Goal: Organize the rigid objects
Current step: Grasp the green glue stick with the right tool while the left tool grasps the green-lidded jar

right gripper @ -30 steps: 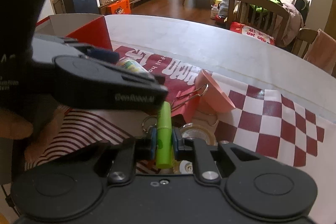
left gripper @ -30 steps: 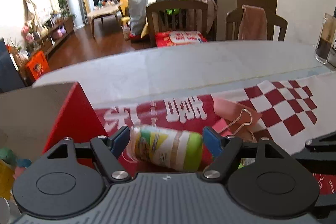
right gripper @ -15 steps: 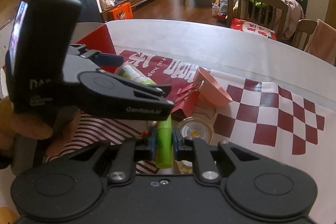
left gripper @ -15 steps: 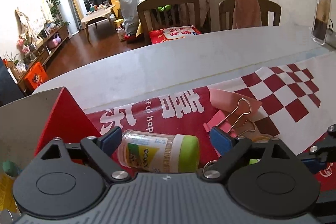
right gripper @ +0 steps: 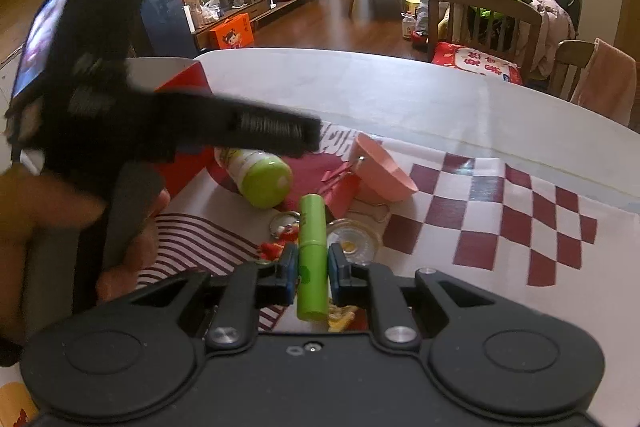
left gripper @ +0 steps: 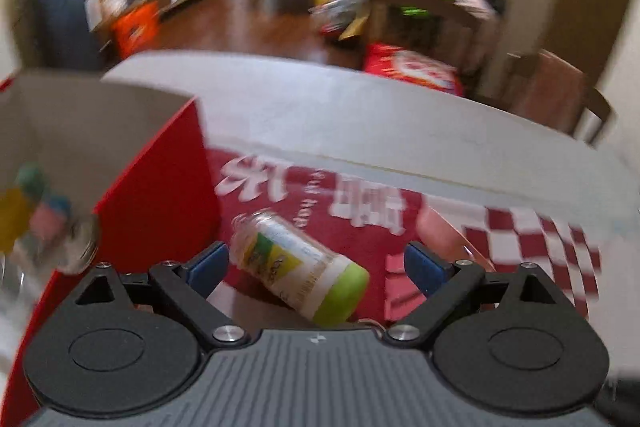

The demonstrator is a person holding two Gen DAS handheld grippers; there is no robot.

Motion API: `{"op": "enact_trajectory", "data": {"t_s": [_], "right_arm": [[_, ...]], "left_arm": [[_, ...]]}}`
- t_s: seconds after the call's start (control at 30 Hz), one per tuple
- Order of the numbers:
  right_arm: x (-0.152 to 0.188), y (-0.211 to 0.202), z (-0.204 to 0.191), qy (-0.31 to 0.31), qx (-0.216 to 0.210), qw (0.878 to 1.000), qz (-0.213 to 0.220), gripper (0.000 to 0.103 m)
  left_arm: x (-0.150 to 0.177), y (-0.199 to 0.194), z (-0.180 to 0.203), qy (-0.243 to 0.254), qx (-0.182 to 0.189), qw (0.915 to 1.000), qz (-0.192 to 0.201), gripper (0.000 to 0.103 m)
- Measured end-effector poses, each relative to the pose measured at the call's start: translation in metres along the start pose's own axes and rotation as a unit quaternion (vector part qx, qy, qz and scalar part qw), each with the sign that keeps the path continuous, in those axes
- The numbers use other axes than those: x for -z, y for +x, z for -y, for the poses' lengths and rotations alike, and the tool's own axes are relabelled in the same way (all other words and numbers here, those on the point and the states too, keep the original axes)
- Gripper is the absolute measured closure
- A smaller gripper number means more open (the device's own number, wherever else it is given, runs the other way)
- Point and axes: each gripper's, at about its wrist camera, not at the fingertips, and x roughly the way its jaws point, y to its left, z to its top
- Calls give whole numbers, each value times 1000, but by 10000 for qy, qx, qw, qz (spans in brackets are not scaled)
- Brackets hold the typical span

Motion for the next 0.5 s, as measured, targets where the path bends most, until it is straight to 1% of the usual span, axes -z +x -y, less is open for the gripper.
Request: {"op": "enact_trajectory", "data": {"t_s": [0.03, 0.17, 0.23, 0.3, 0.37, 0.43, 0.47, 0.5], "right_arm": [[-1, -1, 1, 14, 7, 10000, 18, 88], [-1, -6, 4, 73, 0, 9999, 86, 88], [0, -6, 5, 103, -4, 9999, 105, 88], [1, -7, 6, 122, 7, 9999, 108, 88], [3, -8, 7, 134, 12, 9999, 100, 88], [3, -8, 8, 144, 41, 9998, 89, 88], [3, -8, 7, 159, 55, 9998, 84, 88], [3, -8, 8, 176, 69, 9998, 80, 88]], "left_arm": [[-4, 5, -1, -198, -153, 9996, -124, 8], [-13, 27, -5, -661, -373, 9951, -628, 8], [-13, 34, -5, -774, -474, 9930, -755, 8], [-11, 40, -4, -747, -536, 9921, -848, 8], [-8, 44, -5, -736, -512, 9916, -927, 9], [-5, 44, -8, -791, -489, 9912, -939, 13], [-4, 43, -10, -817, -413, 9915, -923, 15], [-4, 41, -10, -832, -308, 9920, -903, 22]]}}
